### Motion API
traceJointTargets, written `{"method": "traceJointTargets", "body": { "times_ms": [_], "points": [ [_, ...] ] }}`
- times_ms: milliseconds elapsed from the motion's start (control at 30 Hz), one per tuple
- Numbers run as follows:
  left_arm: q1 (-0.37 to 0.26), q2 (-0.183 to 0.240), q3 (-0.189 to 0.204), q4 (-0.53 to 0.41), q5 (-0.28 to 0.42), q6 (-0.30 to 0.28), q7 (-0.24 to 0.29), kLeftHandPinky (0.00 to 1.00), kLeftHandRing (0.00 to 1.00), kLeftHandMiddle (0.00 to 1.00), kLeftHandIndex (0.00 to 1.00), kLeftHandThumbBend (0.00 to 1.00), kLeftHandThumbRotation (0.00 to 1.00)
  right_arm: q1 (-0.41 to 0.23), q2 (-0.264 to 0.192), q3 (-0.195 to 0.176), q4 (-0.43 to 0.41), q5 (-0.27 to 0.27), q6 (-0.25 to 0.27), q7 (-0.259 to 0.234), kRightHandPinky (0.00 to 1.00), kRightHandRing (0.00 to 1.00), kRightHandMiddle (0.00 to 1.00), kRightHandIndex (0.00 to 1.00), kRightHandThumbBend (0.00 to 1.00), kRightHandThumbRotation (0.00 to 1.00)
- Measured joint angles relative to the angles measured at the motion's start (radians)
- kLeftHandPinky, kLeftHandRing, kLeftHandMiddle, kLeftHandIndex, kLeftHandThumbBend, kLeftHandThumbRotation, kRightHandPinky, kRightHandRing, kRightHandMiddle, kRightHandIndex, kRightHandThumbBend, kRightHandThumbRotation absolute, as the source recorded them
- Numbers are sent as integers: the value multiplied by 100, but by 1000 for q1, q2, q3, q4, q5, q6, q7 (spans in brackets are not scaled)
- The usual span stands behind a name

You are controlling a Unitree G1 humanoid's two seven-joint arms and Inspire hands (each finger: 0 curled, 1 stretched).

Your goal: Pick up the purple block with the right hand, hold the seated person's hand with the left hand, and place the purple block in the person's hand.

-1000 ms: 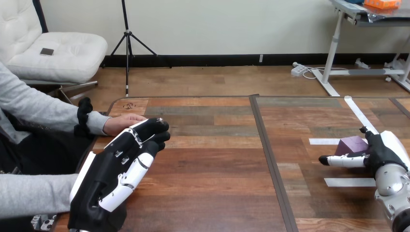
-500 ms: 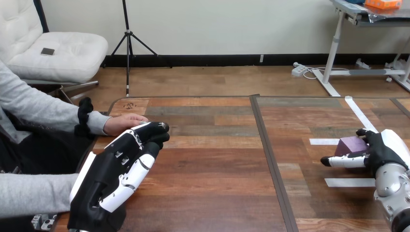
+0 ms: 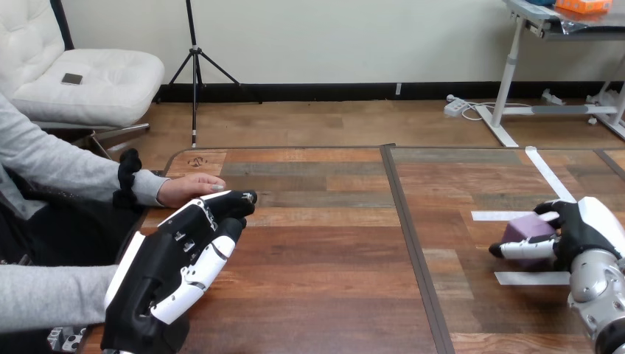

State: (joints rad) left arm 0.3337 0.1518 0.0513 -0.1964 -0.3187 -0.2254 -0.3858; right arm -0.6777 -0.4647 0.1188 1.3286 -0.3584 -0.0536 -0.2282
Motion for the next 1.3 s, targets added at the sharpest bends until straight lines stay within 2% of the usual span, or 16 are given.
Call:
{"method": "traceJointTargets", "body": {
  "times_ms": [67,300,467,533,767,967,1300],
  "points": [
    [0,0,0,0,0,0,0,87,85,78,65,27,35,3,2,1,0,0,0,-1,37,53,62,77,100,13],
    [0,0,1,0,6,0,-1,89,85,78,64,27,35,5,4,1,0,0,-2,-7,30,45,58,74,100,7],
    [0,0,1,0,13,0,-2,89,85,78,64,27,35,7,6,1,0,0,-5,-8,30,44,58,73,98,5],
    [0,0,1,0,13,-1,-3,89,85,78,63,28,36,10,7,1,0,0,-8,-9,33,48,60,71,97,3],
    [-1,-1,2,0,15,-7,-5,88,84,77,62,27,37,19,8,1,0,0,-29,-20,39,53,62,69,94,1],
    [-1,-2,2,0,15,-14,-4,88,84,77,61,27,38,28,8,1,0,0,-47,-28,48,60,65,67,91,0],
    [-1,-3,2,0,15,-22,-4,88,85,77,60,23,39,34,8,0,0,1,-70,-33,50,59,64,64,90,0]
  ]
}}
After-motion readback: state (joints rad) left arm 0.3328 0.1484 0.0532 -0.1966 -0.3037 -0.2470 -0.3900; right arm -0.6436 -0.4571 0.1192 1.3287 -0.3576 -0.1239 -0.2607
